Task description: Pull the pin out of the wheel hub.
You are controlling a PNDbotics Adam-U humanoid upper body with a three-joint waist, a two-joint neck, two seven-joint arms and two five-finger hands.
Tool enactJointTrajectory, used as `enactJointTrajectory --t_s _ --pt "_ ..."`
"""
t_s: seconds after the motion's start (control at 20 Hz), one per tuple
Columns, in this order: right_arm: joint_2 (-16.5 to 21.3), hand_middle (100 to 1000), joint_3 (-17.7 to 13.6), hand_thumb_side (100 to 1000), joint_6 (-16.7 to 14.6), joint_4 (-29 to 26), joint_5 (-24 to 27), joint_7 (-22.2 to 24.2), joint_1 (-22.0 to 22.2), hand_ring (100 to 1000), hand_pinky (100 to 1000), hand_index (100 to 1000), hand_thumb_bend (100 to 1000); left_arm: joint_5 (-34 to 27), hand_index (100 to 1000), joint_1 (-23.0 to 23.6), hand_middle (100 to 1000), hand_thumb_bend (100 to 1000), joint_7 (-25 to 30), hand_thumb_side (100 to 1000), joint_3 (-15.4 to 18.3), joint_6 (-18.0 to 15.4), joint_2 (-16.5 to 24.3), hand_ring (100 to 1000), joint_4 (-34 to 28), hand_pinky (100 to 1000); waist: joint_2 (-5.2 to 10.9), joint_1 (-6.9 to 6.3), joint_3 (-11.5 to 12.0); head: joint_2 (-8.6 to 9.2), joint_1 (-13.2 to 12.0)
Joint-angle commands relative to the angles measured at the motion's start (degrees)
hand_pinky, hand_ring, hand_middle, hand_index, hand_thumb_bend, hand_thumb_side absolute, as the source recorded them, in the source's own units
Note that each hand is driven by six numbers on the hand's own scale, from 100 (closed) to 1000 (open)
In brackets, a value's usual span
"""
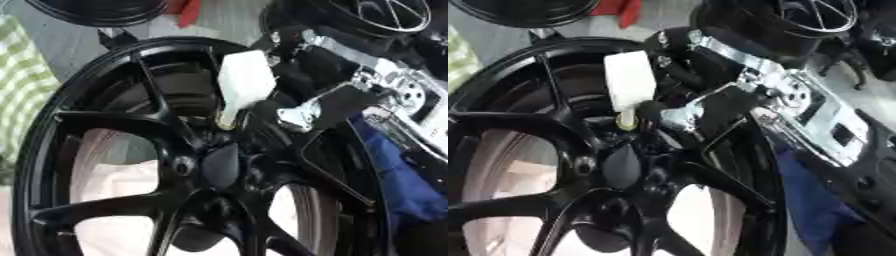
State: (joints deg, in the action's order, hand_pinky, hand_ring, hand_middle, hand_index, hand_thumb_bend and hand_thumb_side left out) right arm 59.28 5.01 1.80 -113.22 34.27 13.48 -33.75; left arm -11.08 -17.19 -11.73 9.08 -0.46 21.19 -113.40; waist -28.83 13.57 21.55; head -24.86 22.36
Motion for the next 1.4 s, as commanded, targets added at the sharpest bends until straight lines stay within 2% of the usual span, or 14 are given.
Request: enactJointTrajectory --t_s 0.05,0.3,0.45,0.6,0.75,0.95,1.15,1.25,1.4 --pt "2.93 109 -2.49 100 0.62 -1.07 5.79 -1.95 -0.17 536 679 353 294 -0.05 790 -0.05 550 147 -0.15 581 0.68 0.17 0.78 678 -1.19 904 2.43 -0.62 -0.17 1.11 0.03" --pt "5.04 115 -6.12 100 0.41 -1.0 16.33 -6.27 1.11 535 672 357 306 -0.04 790 0.17 550 153 -0.3 576 0.84 0.15 1.11 678 -1.19 904 3.52 -0.62 -0.47 1.05 -0.28" --pt "6.55 123 -9.29 100 -0.64 -0.23 23.16 -9.35 2.99 538 668 362 307 0.04 790 0.38 550 157 -0.51 571 0.98 0.08 1.56 678 -1.19 904 3.98 -0.62 -1.22 0.26 -0.83" --pt "8.18 128 -13.36 100 -2.81 1.18 28.66 -12.57 6.11 540 666 364 306 0.19 790 0.95 550 156 -0.82 571 1.26 0.09 1.99 677 -1.19 904 4.53 -0.62 -2.42 -1.13 -2.01" --pt "9.44 130 -18.16 100 -5.71 3.7 32.16 -15.85 11.58 542 665 364 305 0.56 790 2.15 550 159 -1.61 566 1.95 0.13 2.69 677 -1.19 903 5.52 -0.62 -4.49 -3.96 -4.66" --pt "9.53 132 -23.87 100 -9.36 6.69 33.78 -18.59 19.86 545 663 365 302 1.01 790 3.29 550 162 -2.57 561 2.56 0.02 3.9 677 -1.19 903 6.83 -0.62 -7.27 -7.32 -8.29" --pt "7.72 136 -29.47 100 -13.01 7.99 31.62 -21.06 29.19 549 664 369 298 1.45 790 4.15 551 164 -3.08 555 2.78 0.01 5.31 677 -1.19 902 8.1 -0.62 -9.87 -9.48 -12.16" --pt "6.48 139 -31.99 100 -15.62 7.84 30.79 -22.12 33.66 551 662 370 296 1.62 790 4.55 551 165 -3.27 551 2.86 -0.1 5.84 677 -1.19 899 8.63 -1.24 -11.28 -10.25 -14.02" --pt "4.15 141 -35.54 100 -19.07 7.15 28.26 -23.94 40.22 554 662 373 295 1.72 791 5.34 551 166 -3.6 548 3.02 -0.24 5.94 677 -1.19 898 9.19 -2.92 -13.65 -11.29 -16.53"
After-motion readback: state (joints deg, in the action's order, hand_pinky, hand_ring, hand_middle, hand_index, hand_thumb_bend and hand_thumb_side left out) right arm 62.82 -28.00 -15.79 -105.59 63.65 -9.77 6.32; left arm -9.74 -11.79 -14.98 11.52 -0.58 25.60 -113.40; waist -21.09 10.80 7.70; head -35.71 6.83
